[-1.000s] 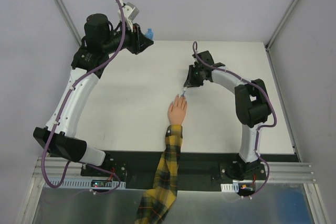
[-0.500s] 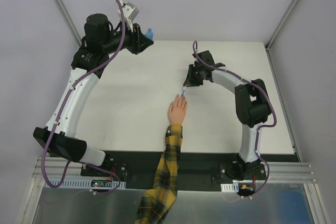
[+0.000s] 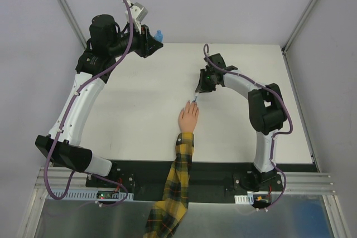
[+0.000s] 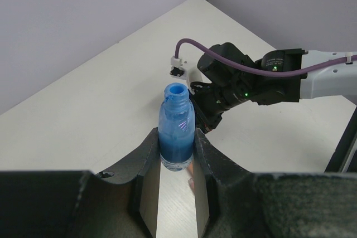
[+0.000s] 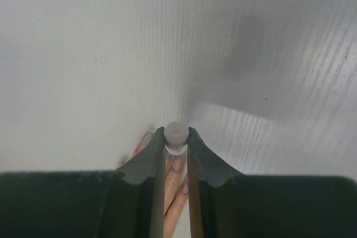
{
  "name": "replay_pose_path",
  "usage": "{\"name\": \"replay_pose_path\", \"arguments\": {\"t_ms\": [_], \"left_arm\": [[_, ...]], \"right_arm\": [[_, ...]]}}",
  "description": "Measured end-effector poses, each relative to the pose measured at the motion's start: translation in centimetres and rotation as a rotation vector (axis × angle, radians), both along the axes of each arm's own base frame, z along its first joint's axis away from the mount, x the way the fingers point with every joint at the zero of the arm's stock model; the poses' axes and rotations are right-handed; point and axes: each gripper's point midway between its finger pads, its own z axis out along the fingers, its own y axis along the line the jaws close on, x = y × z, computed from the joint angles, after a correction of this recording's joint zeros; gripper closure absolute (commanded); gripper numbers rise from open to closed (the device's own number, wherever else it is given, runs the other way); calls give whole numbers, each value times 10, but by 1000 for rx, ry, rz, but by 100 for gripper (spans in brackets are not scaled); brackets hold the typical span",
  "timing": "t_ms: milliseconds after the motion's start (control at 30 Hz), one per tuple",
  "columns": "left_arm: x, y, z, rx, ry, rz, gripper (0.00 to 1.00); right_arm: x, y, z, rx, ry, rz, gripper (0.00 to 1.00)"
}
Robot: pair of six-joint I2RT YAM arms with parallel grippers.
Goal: Paint the nails
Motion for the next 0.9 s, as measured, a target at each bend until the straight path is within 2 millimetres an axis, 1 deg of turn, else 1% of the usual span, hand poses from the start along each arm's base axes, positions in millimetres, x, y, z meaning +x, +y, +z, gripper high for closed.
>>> {"name": "replay_pose_path", "arguments": {"t_ms": [500,633,900], "left_arm": [[0,-1,1,-4,-3,-6,100],[-1,-1,1,-6,-2,-6,100],[-1,-1,2,-8,1,-5,100]], "right_arm": [[4,5,2,30,-14,11,100],[5,4,-2,30,-5,6,100],[11,-1,0,54,0,-44,100]]}}
